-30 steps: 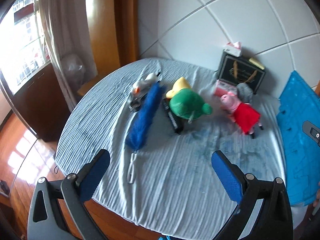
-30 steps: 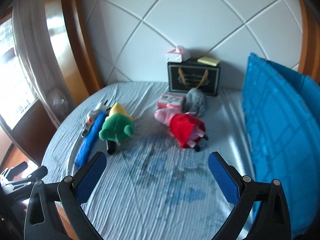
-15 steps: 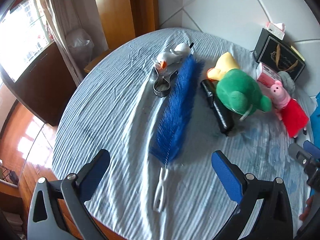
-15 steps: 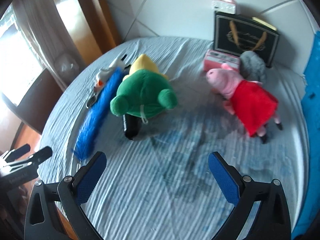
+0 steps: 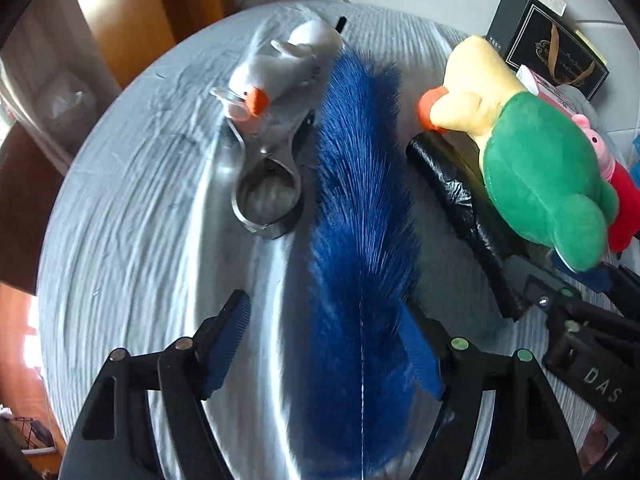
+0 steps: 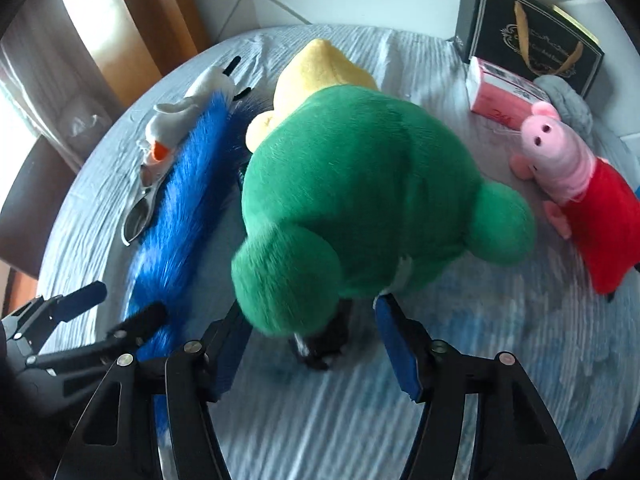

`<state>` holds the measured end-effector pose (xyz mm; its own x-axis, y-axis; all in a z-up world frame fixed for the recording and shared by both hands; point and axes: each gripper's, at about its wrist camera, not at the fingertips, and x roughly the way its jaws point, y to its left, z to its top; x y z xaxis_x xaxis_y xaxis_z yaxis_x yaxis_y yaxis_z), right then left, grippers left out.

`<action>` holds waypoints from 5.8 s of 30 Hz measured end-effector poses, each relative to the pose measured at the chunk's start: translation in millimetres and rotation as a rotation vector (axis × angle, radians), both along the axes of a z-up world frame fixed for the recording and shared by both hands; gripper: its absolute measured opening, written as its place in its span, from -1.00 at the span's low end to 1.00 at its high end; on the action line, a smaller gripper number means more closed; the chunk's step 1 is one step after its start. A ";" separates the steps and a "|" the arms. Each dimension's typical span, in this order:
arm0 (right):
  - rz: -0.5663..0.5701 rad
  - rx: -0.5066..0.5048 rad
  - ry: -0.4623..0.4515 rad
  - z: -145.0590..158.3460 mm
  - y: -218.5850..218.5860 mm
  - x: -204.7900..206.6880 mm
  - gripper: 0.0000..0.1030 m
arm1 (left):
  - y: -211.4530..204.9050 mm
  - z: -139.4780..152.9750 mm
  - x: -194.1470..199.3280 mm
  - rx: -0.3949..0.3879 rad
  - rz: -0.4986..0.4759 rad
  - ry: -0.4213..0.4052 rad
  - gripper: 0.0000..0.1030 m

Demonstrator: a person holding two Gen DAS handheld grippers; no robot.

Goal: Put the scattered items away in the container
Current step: 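Grasp the blue feather duster with left tool while right tool grasps the black rolled bag, then lift the duster and black bag and carry both over the blue container, then open left tool releasing the duster while right tool drops the black bag inside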

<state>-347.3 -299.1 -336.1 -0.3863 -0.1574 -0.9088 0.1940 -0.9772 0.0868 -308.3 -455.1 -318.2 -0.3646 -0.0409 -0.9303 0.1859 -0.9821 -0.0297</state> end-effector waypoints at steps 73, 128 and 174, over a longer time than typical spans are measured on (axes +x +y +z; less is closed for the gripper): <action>0.157 -0.036 0.486 216.5 71.0 136.9 -0.32 | 166.4 247.0 132.9 -0.180 -0.003 0.498 -0.73; -0.464 0.098 0.392 280.2 754.9 53.5 -0.32 | 817.3 287.1 -83.3 -0.209 -0.467 0.353 -0.75; -0.508 -0.001 0.353 302.1 767.2 79.5 0.68 | 765.3 302.4 12.6 -0.076 -0.525 0.269 0.53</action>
